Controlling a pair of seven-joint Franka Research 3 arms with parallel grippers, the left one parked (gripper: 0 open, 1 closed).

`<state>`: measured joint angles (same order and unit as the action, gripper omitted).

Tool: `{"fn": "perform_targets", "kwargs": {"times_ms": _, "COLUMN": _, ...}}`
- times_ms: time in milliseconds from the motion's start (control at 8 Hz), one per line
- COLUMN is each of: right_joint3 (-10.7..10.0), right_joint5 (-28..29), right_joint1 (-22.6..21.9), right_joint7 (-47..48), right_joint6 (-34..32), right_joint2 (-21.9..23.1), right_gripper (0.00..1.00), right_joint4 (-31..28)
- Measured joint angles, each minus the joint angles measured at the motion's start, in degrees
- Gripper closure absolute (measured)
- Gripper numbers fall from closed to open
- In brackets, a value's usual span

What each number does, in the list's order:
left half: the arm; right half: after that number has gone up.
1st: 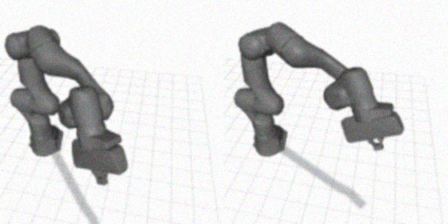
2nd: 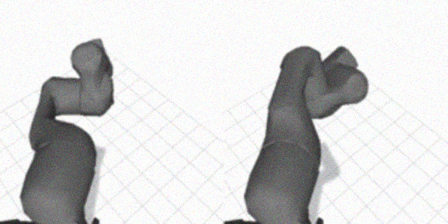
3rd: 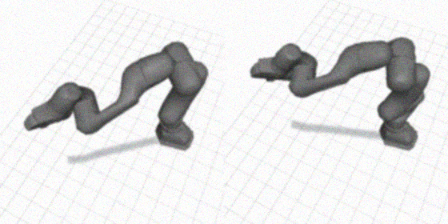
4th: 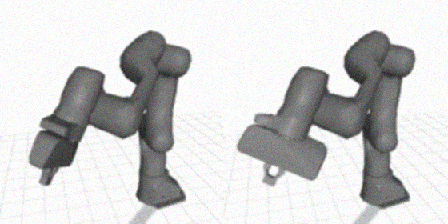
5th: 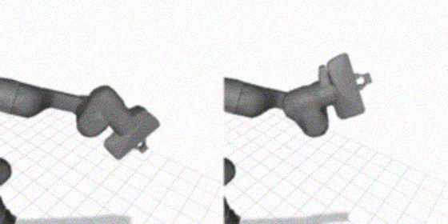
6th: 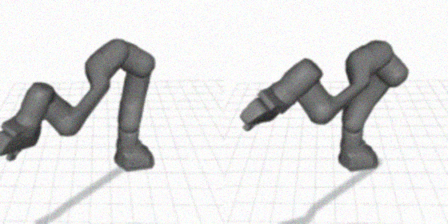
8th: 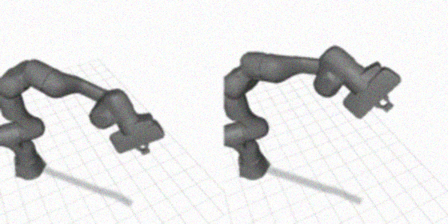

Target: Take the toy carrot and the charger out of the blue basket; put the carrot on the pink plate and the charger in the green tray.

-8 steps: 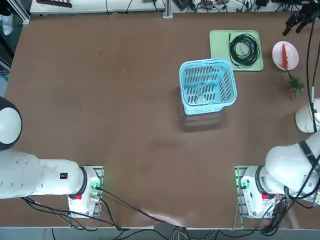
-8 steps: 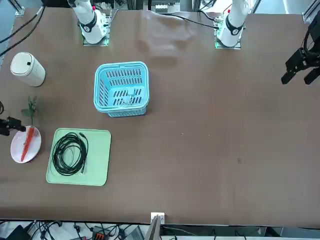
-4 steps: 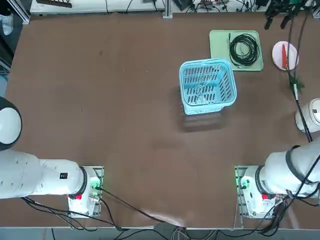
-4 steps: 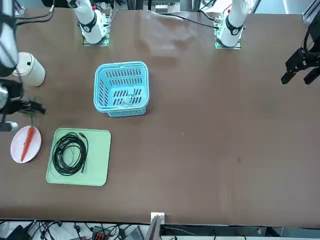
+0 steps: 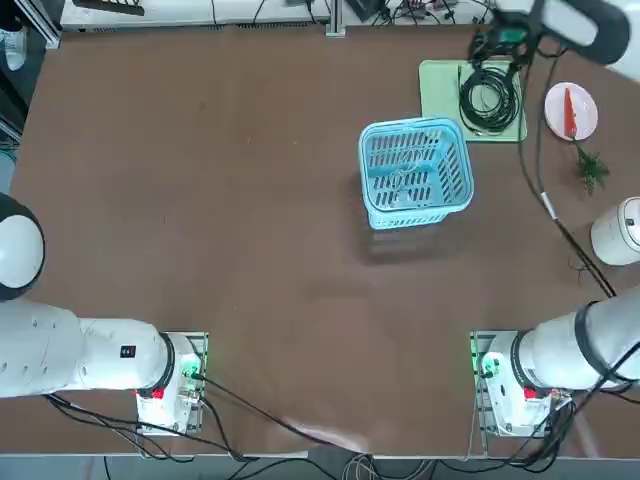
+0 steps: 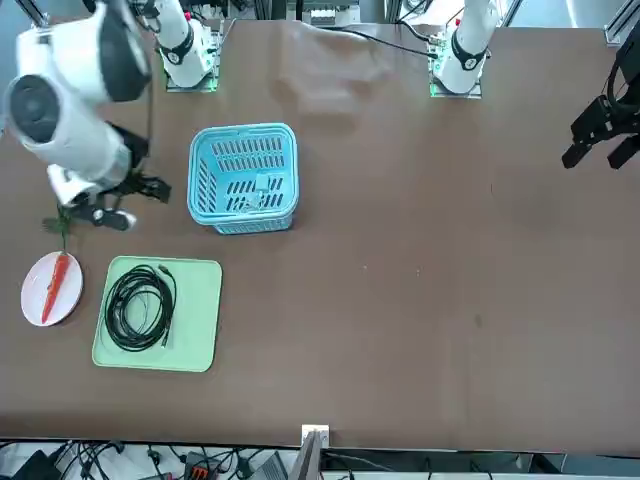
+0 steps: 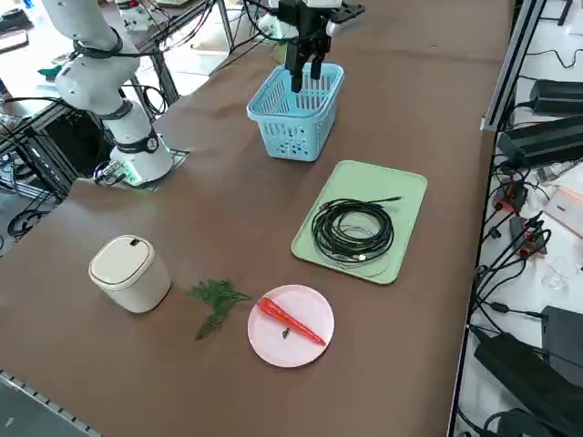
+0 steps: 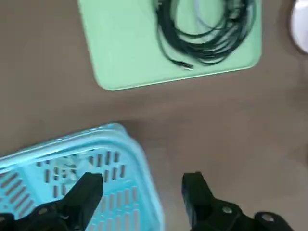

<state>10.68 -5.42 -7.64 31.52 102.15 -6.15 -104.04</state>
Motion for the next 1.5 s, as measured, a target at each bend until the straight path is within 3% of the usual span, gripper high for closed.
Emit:
{"fn": "perform_targets", "kwargs": {"times_ms": 250, "right_joint3": 0.02, "right_joint5": -0.02, "right_joint1": -7.67, "right_joint7": 9.41, "right_joint6": 10.69, "right_joint2": 0.44, "right_gripper": 0.0, "right_joint4": -6.72}}
{"fn": "perform_targets", "kwargs": {"times_ms": 500, "right_joint3": 0.0, "right_joint5": -0.04, "right_joint1": -12.26, "right_joint7": 14.75, "right_joint6": 16.03, "right_joint2": -0.38, "right_gripper": 0.0, "right_joint4": -11.15}}
{"fn": "perform_targets", "kwargs": {"times_ms": 1125, "right_joint3": -0.24, "right_joint5": -0.04, "right_joint1": -15.09, "right_joint7": 15.97, "right_joint6": 24.43, "right_joint2": -1.87, "right_gripper": 0.0, "right_joint4": -16.84}}
{"fn": "perform_targets", "kwargs": {"times_ms": 1500, "right_joint3": -0.27, "right_joint5": -0.05, "right_joint1": -16.81, "right_joint7": 16.11, "right_joint6": 26.88, "right_joint2": -4.79, "right_gripper": 0.0, "right_joint4": -17.29}}
